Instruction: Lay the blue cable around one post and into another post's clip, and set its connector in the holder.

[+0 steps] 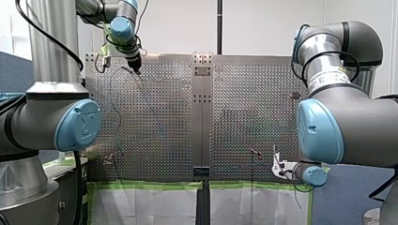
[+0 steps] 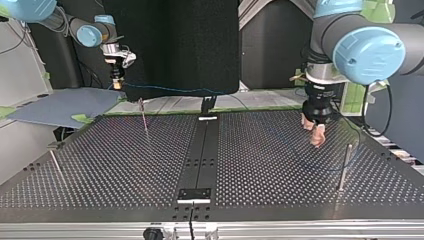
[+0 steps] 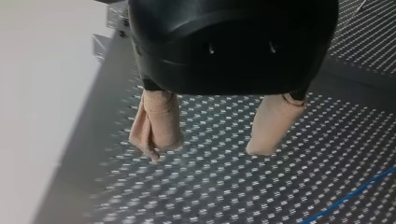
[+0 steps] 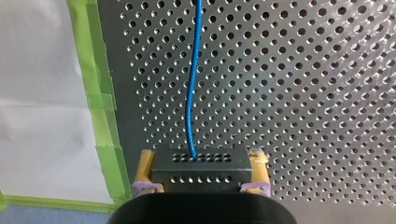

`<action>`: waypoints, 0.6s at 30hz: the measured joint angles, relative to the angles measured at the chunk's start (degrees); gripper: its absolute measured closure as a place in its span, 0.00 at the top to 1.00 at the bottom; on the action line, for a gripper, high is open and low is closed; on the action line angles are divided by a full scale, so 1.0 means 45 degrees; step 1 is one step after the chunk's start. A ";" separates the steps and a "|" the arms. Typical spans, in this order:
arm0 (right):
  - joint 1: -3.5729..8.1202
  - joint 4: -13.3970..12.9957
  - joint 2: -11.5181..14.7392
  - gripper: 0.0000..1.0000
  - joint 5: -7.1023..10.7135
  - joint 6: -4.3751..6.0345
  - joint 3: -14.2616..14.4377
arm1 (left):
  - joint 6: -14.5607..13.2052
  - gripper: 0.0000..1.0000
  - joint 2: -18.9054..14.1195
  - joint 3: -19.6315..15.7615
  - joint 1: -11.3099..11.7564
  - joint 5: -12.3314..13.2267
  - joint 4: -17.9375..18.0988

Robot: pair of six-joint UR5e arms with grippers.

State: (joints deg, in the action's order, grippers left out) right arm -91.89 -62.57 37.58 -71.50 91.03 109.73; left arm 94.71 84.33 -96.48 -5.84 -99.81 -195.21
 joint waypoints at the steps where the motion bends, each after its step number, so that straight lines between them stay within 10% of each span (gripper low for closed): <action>1: -0.0001 0.0003 0.0000 0.00 -0.0010 -0.0007 0.0000 | 0.0105 1.00 0.0102 -0.0102 -0.0103 -0.0101 0.0101; 18: -0.0014 0.0015 0.0005 0.00 -0.0030 -0.0096 -0.0012 | 0.1878 1.00 0.1876 -0.1880 -0.1877 -0.1874 0.1882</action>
State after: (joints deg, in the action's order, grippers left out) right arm -91.95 -62.50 37.61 -71.64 90.60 109.67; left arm 103.16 92.78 -104.94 -14.29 -108.25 -186.74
